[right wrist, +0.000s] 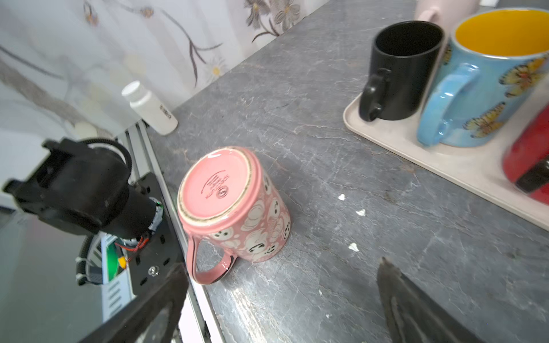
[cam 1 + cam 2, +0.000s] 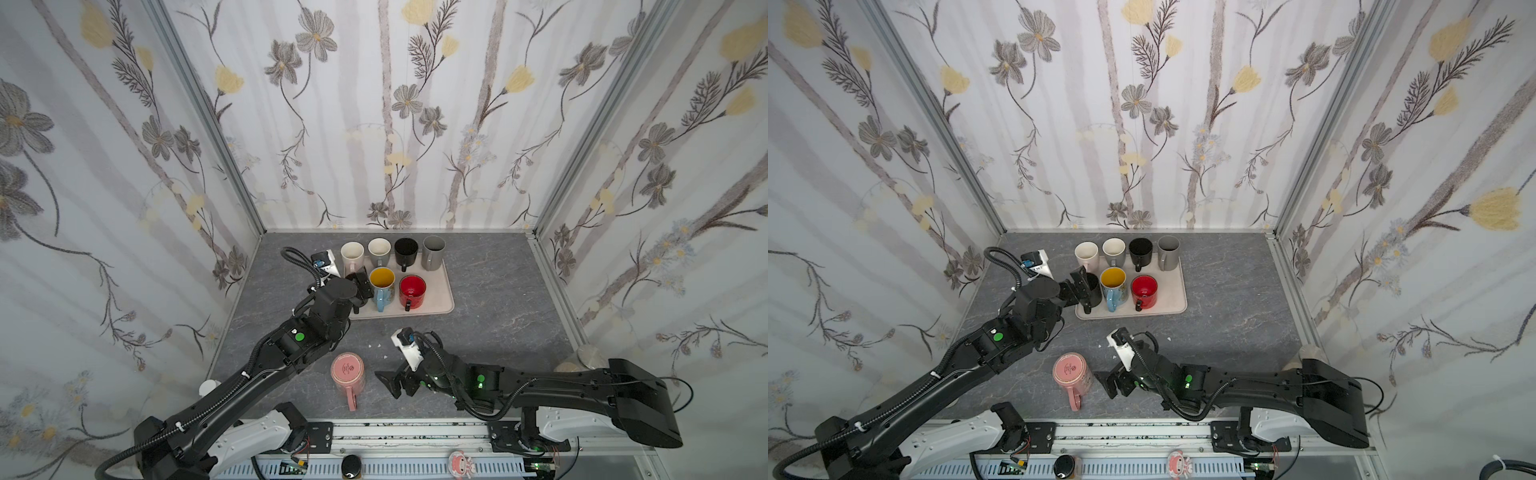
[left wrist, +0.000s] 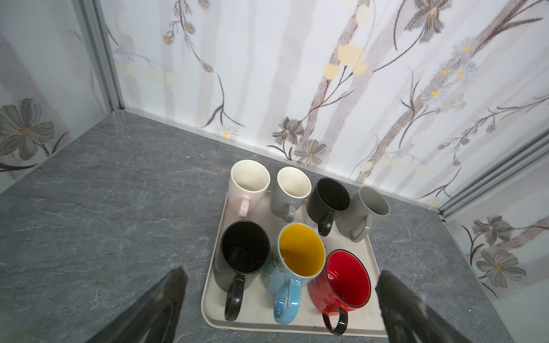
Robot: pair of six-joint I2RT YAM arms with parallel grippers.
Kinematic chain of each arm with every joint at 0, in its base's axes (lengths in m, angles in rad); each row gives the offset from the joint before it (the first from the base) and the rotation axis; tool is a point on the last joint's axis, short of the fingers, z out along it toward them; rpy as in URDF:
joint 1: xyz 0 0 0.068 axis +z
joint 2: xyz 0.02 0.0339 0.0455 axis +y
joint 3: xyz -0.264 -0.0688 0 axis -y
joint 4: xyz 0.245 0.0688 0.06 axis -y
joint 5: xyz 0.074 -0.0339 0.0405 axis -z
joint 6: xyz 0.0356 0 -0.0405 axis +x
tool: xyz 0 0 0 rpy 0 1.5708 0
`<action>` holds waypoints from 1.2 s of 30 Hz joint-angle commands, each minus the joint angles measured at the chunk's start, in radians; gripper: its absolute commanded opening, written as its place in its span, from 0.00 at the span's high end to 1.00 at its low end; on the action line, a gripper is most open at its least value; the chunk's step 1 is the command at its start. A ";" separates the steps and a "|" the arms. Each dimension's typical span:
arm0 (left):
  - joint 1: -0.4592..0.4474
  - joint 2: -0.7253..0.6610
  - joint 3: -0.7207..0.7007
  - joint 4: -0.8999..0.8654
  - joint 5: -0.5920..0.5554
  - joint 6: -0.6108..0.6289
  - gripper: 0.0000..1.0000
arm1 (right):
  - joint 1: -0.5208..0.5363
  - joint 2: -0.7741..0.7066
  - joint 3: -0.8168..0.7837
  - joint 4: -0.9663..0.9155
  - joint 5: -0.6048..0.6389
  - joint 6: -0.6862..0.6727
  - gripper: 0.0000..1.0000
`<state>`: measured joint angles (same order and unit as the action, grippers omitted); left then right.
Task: Turn the mug right side up
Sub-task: Rotate the mug at the bottom-center of the table.
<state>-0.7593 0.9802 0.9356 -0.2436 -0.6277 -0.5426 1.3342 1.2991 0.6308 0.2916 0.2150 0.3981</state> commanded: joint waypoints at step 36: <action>0.023 -0.160 -0.105 0.044 -0.035 0.014 0.00 | 0.107 0.380 0.232 -0.131 0.321 -0.118 0.19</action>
<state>-0.7391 0.8192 0.8349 -0.2340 -0.6567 -0.5266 1.4624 1.7081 0.8913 0.1478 0.5678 0.2729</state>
